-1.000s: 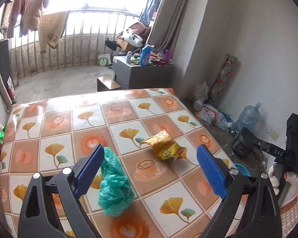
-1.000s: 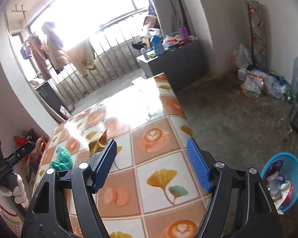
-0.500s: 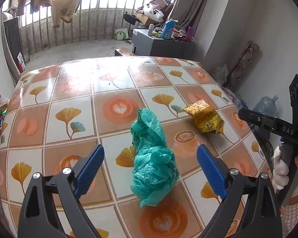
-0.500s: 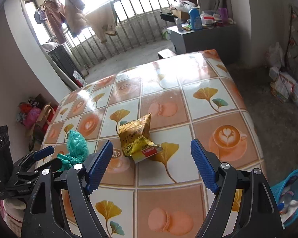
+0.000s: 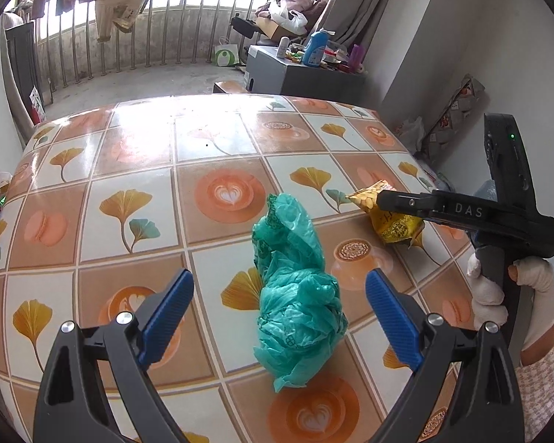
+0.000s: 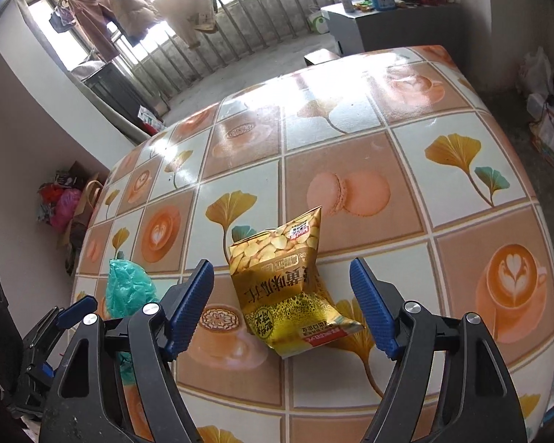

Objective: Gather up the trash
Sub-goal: 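Grasp the gold chip packet with the right gripper while the left gripper grasps the green bag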

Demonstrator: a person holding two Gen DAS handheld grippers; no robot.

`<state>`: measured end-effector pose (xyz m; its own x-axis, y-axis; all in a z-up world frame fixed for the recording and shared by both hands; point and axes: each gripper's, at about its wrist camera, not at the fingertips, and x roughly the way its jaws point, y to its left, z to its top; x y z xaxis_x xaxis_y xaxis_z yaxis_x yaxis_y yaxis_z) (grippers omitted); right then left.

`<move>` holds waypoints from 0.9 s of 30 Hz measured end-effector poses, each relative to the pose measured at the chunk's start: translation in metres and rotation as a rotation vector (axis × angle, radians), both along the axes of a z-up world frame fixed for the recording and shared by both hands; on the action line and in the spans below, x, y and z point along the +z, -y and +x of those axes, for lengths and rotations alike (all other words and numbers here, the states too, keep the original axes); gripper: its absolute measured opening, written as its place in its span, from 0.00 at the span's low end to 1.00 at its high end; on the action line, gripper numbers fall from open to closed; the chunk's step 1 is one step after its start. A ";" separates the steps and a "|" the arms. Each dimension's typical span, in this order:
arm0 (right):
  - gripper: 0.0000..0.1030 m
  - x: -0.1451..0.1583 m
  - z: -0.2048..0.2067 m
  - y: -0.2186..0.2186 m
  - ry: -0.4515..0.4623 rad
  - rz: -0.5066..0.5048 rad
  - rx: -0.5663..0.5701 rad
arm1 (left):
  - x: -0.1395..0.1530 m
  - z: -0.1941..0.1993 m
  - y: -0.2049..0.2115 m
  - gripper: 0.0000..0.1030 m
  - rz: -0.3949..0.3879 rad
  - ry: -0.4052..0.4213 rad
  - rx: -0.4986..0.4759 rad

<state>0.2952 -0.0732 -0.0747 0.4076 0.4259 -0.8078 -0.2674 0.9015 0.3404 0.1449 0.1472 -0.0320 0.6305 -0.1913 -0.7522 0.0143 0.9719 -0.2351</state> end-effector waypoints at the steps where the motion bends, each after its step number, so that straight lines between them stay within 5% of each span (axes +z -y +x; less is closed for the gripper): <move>1: 0.60 -0.001 0.000 0.001 -0.007 0.000 0.002 | 0.000 0.000 0.001 0.89 0.001 0.000 -0.004; 5: 0.41 -0.002 -0.003 0.004 -0.020 0.001 0.008 | 0.000 -0.001 0.003 0.89 0.001 -0.003 -0.011; 11: 0.28 0.000 -0.007 0.013 -0.027 0.007 0.005 | 0.001 -0.002 0.007 0.89 0.009 -0.001 -0.020; 27: 0.23 0.006 -0.020 0.022 -0.012 0.015 -0.014 | -0.008 0.007 0.016 0.89 0.036 -0.027 -0.056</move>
